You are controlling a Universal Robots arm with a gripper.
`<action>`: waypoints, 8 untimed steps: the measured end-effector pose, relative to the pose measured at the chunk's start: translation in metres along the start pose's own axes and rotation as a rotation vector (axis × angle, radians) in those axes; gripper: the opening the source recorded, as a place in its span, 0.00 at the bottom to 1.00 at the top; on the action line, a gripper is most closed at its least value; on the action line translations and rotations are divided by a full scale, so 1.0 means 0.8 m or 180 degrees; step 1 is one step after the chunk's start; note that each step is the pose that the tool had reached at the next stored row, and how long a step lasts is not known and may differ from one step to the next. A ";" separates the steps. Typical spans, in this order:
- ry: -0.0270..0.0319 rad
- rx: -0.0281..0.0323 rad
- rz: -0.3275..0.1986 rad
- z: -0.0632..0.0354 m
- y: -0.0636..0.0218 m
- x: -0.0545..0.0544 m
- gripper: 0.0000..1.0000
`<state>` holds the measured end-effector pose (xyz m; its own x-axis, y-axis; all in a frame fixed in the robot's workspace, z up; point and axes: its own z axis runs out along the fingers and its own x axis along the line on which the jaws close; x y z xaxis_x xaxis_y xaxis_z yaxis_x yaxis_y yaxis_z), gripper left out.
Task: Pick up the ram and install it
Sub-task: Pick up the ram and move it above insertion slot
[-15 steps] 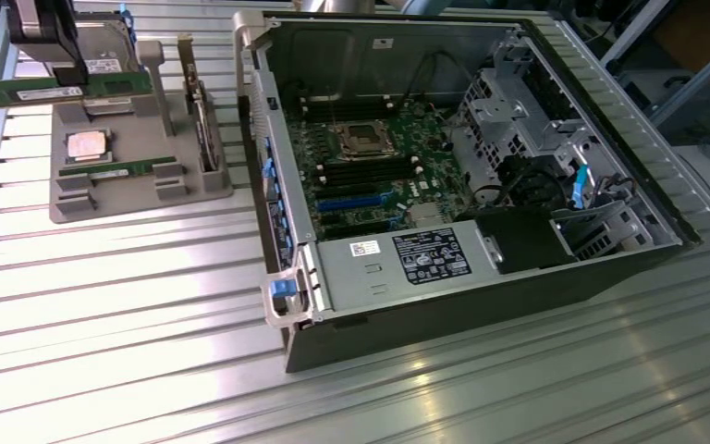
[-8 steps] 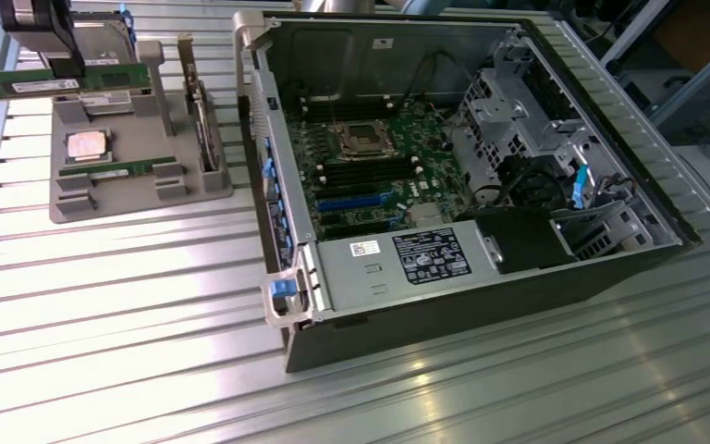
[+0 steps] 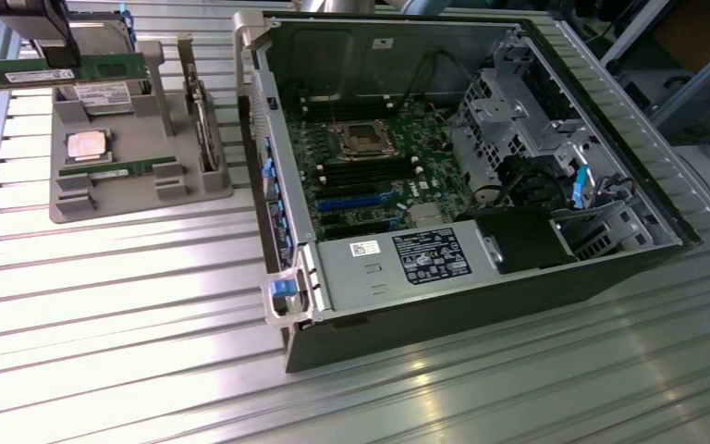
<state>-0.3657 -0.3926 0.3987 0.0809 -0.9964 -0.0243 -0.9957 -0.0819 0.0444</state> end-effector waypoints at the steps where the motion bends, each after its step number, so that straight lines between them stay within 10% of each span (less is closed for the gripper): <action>1: 0.0000 0.0000 0.0000 -0.001 0.000 0.000 0.12; 8: 0.0000 0.0000 0.0000 -0.015 0.001 0.000 0.12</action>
<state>-0.3657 -0.3926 0.4109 0.0809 -0.9964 -0.0243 -0.9957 -0.0819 0.0443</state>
